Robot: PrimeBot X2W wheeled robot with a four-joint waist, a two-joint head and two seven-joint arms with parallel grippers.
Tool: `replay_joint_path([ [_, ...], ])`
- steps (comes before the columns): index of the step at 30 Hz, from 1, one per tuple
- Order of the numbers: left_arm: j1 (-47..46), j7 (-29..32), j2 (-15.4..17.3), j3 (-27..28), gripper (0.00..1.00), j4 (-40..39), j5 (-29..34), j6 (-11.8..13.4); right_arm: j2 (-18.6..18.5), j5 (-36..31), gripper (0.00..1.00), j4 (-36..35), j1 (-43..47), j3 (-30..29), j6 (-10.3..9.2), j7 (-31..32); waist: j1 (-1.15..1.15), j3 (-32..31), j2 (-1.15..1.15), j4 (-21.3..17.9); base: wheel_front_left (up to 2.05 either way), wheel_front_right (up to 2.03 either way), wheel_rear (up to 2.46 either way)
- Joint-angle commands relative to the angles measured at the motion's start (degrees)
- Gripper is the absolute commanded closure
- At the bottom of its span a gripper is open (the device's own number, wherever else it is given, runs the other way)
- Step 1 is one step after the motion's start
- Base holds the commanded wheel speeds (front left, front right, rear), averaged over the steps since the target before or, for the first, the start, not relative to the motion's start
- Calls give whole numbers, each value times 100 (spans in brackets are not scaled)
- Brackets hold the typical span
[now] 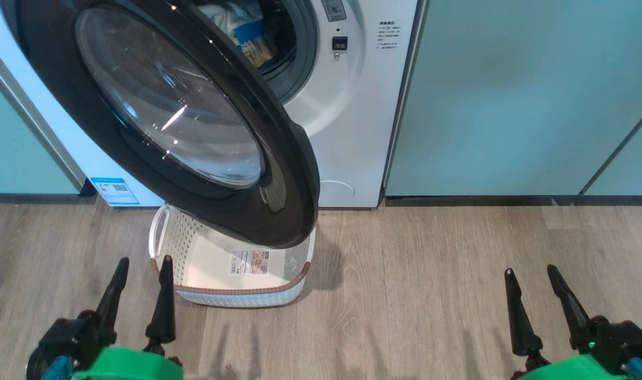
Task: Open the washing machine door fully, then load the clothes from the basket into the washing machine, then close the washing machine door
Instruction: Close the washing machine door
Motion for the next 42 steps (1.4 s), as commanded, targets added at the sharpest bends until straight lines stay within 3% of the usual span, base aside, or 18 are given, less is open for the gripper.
replay_joint_path([
  [1,-149,-29,22,155,0,-151,-27,6,-9,-39,0,-191,-100,120,25,-55,1,-1,0,-11,0,0,0],
  [18,-161,25,22,72,0,-91,-48,105,-9,-21,0,-190,-105,158,25,-55,1,-15,0,-77,0,0,0],
  [19,-160,26,21,64,0,-92,-46,111,-9,-22,19,-190,-110,156,25,-55,1,-11,0,-78,0,0,0],
  [20,-160,25,21,58,0,-97,-44,117,-9,-8,69,-198,-117,149,25,-55,1,-6,0,-79,0,0,0],
  [21,-160,24,22,52,0,-100,-41,123,-9,7,100,-205,-121,144,25,-55,1,-1,0,-80,0,0,0],
  [32,-263,-11,49,-32,0,-165,10,165,-9,-20,100,-144,-225,209,25,-55,1,78,0,16,0,0,0],
  [42,-489,-16,48,-205,0,-178,59,164,-36,149,100,232,-897,422,25,-55,1,228,0,571,0,0,0],
])
